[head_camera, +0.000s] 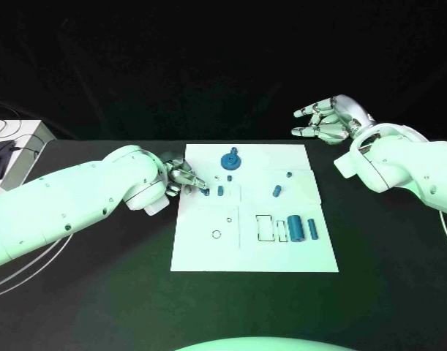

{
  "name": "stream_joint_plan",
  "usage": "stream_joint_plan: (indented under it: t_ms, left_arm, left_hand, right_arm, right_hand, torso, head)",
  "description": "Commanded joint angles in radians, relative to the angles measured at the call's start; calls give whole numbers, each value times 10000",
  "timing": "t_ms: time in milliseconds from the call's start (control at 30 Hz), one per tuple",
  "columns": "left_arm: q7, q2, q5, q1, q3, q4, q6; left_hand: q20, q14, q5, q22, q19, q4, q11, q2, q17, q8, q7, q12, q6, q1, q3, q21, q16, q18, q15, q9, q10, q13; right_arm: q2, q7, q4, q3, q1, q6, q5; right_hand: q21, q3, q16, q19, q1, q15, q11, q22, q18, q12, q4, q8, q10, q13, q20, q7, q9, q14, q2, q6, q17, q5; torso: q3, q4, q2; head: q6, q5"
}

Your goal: Assemble the parts on the task board

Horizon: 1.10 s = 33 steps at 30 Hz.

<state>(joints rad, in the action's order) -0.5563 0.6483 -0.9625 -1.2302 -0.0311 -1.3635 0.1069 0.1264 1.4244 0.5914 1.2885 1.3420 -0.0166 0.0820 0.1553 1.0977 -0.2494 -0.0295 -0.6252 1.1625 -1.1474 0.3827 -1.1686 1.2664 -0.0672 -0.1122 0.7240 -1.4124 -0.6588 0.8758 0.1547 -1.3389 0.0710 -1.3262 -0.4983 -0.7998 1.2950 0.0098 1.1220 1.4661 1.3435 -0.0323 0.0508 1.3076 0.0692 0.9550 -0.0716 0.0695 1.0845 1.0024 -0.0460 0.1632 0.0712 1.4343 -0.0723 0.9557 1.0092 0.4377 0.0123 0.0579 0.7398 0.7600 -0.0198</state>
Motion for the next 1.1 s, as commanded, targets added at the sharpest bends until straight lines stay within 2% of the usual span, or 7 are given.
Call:
stream_joint_plan:
  t_ms: [33, 333, 533, 1100]
  left_arm:
    - [219, -6, 19, 54, -9, -53, 623]
    - [363, -101, -379, 255, -5, -55, 1087]
    - [390, -110, -621, 344, -4, -75, 1227]
    - [255, -34, -1150, 381, 1, -274, 915]
  left_hand:
    - [9, 65, 7, 14, 40, -839, 18, -177, -5, 22, 345, 38, 428, -294, 873, -52, -3, 88, -33, 23, -77, -3]
    - [8, 69, 2, 11, 41, -818, 20, -173, -4, 28, 346, 55, 432, -298, 891, -48, 13, 81, -35, 34, -86, -22]
    - [7, 63, -5, 11, 42, -805, 20, -170, -23, 29, 345, 68, 432, -307, 913, -46, 6, 75, -37, 44, -91, -33]
    - [1, 61, -15, 16, 44, -794, 19, -129, -26, 35, 341, 92, 430, -323, 942, -51, 21, 72, -34, 57, -100, -52]
  right_arm:
    - [6, 122, -15, -3, 1, 60, -25]
    - [5, 126, -7, -3, 2, 68, -25]
    - [19, 126, -7, -3, 3, 70, -25]
    - [31, 125, -3, -3, 8, 85, -23]
  right_hand:
    - [-51, -10, -50, 776, -118, -25, -51, 1914, -3, 32, 22, -57, 12, 9, -15, 48, -4, 74, 14, 2, -13, 67]
    - [-51, -10, -50, 776, -118, -25, -51, 1914, -3, 32, 22, -57, 12, 9, -15, 48, -4, 74, 14, 2, -13, 67]
    - [-51, -10, -50, 776, -118, -25, -51, 1914, -3, 32, 22, -57, 12, 9, -15, 48, -4, 74, 14, 2, -13, 67]
    - [-46, -12, -50, 777, -140, -25, -50, 1916, -5, 32, 34, -58, 15, 13, -14, 49, -4, 74, 14, 1, -16, 70]
  torso:
    - [-7, -13, -7]
    - [-6, -31, 10]
    - [-19, -27, 10]
    - [1, -25, 12]
  head:
    - [7, 22]
    - [-27, 41]
    - [-15, 27]
    - [15, 37]
